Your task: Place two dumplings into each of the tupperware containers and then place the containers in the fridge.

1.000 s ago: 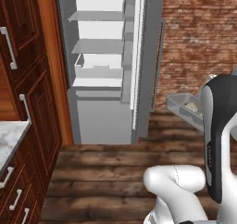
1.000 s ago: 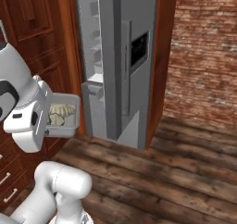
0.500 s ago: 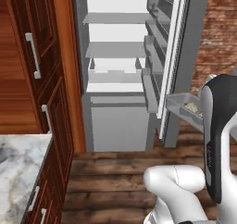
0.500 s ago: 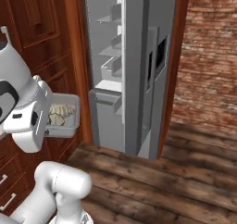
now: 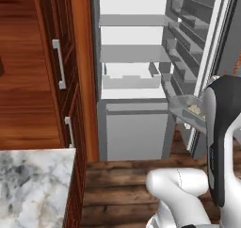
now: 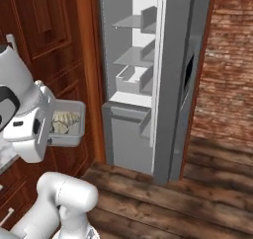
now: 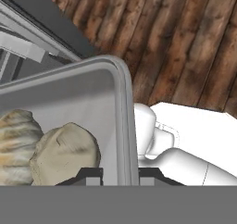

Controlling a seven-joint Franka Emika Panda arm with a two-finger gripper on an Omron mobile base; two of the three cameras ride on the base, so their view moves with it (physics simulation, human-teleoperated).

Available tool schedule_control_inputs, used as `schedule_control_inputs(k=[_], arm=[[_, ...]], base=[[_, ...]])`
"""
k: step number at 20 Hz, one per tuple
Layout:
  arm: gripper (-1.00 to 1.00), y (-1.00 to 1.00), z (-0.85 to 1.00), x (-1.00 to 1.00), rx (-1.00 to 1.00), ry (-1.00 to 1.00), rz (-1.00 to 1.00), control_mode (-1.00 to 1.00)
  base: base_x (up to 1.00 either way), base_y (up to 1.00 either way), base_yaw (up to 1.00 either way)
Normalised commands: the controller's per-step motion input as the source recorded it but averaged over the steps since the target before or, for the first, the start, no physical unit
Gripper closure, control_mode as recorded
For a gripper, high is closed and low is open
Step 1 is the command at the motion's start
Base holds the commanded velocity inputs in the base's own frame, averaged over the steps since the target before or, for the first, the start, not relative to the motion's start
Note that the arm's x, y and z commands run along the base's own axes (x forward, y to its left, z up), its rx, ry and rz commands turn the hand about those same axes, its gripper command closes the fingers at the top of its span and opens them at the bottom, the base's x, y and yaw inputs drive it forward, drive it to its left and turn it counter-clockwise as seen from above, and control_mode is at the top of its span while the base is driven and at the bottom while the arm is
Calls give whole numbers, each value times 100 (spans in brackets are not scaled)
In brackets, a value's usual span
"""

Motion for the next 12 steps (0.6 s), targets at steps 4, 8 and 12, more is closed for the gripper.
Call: schedule_control_inputs(k=[4,8,12], arm=[[100,0,0,0,0,0,0,100],[100,0,0,0,0,0,0,100],[100,0,0,0,0,0,0,100]], base=[[44,52,-5],[39,59,-4],[46,45,-3]])
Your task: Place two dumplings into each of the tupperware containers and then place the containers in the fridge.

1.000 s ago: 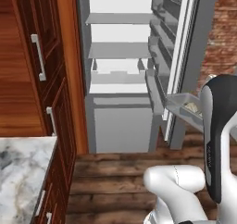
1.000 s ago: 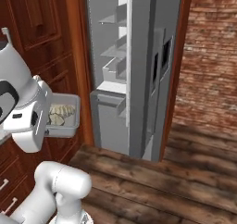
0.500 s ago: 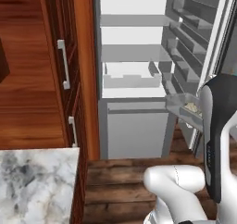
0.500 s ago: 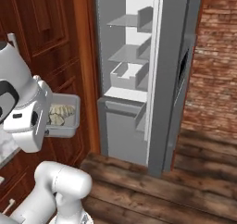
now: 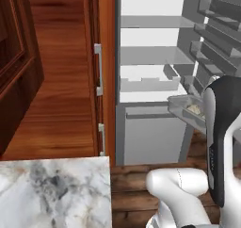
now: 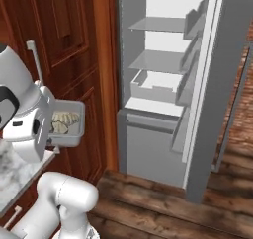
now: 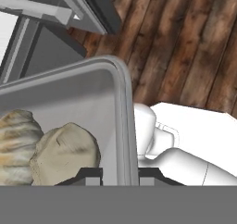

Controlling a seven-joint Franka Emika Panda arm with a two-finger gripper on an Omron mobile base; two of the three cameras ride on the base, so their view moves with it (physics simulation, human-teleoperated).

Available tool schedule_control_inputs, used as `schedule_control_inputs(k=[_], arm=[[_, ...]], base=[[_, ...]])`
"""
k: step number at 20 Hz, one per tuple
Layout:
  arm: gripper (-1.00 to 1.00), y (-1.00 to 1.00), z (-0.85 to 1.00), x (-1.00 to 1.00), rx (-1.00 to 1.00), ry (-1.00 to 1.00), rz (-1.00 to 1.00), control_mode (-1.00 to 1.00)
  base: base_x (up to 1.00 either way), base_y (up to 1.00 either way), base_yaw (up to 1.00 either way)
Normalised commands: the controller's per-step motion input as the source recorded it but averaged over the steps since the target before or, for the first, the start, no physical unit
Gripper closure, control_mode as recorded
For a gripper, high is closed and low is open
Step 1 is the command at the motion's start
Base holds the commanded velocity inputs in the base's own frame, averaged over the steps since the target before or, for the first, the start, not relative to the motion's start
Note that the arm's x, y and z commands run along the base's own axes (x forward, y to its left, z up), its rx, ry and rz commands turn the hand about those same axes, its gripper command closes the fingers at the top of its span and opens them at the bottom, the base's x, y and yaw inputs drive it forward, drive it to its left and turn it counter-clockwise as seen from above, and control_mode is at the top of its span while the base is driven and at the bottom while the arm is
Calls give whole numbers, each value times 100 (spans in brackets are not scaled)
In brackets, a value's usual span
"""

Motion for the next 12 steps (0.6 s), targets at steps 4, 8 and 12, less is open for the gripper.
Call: schedule_control_inputs(k=[4,8,12], arm=[[100,0,0,0,0,0,0,100],[100,0,0,0,0,0,0,100],[100,0,0,0,0,0,0,100]], base=[[51,33,-3],[61,10,0],[60,5,0]])
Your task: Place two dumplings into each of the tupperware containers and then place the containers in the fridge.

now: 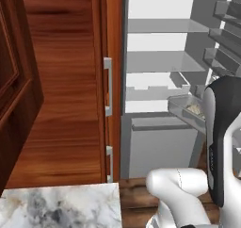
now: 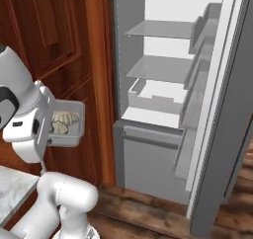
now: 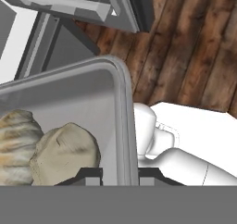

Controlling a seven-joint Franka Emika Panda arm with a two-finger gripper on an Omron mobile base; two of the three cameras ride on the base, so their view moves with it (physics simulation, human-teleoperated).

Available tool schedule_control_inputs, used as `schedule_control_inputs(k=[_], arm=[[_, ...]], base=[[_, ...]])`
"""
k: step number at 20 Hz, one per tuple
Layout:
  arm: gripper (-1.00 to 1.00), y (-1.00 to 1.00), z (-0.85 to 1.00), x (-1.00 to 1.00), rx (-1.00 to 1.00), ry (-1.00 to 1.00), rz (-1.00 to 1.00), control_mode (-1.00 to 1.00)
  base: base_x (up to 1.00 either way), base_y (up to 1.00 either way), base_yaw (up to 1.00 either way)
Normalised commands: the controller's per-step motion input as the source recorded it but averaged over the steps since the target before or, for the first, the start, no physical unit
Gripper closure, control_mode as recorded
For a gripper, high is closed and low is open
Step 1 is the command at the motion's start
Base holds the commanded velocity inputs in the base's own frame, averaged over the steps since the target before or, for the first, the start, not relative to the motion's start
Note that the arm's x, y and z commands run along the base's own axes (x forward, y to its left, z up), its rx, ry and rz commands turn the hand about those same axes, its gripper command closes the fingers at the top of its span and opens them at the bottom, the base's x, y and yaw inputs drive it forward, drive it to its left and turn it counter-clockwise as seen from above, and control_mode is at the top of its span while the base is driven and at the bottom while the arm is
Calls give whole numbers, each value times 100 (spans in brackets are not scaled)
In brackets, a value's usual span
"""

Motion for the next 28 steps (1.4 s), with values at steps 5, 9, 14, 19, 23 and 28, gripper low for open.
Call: schedule_control_inputs(k=[5,9,14,19,23,28], arm=[[100,0,0,0,0,0,0,100],[100,0,0,0,0,0,0,100],[100,0,0,0,0,0,0,100],[100,0,0,0,0,0,0,100],[100,0,0,0,0,0,0,100],[100,0,0,0,0,0,0,100]], base=[[55,7,0],[54,5,0],[50,10,0],[50,8,0],[48,11,0],[48,9,0]])
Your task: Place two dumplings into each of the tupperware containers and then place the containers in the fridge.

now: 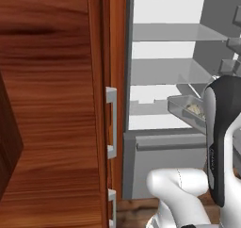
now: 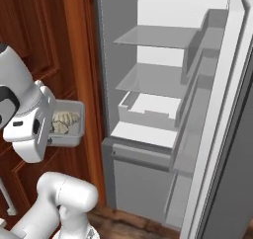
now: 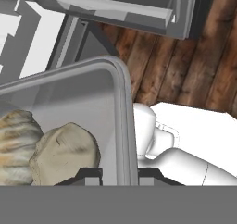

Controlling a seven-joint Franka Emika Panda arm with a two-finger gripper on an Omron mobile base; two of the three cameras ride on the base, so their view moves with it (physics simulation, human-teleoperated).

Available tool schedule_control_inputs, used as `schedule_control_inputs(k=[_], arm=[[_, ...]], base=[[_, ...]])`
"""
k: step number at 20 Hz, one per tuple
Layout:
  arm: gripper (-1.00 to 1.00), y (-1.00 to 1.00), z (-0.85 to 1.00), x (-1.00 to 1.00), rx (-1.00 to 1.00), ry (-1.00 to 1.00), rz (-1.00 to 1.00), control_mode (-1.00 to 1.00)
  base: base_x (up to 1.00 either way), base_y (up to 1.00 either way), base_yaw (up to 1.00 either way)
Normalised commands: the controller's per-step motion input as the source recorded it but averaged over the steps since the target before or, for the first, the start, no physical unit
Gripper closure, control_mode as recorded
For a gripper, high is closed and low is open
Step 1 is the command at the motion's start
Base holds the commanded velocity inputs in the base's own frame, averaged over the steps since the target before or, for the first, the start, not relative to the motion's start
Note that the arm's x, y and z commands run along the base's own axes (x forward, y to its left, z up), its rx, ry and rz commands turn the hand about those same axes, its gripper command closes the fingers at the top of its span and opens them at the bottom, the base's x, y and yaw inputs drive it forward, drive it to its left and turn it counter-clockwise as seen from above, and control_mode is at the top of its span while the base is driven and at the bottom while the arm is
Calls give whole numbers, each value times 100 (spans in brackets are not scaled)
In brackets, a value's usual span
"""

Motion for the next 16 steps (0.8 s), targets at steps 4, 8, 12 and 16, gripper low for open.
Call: schedule_control_inputs(k=[4,8,12,16], arm=[[100,0,0,0,0,0,0,100],[100,0,0,0,0,0,0,100],[100,0,0,0,0,0,0,100],[100,0,0,0,0,0,0,100]], base=[[49,6,0],[56,0,0],[57,-2,0],[48,-1,0]])
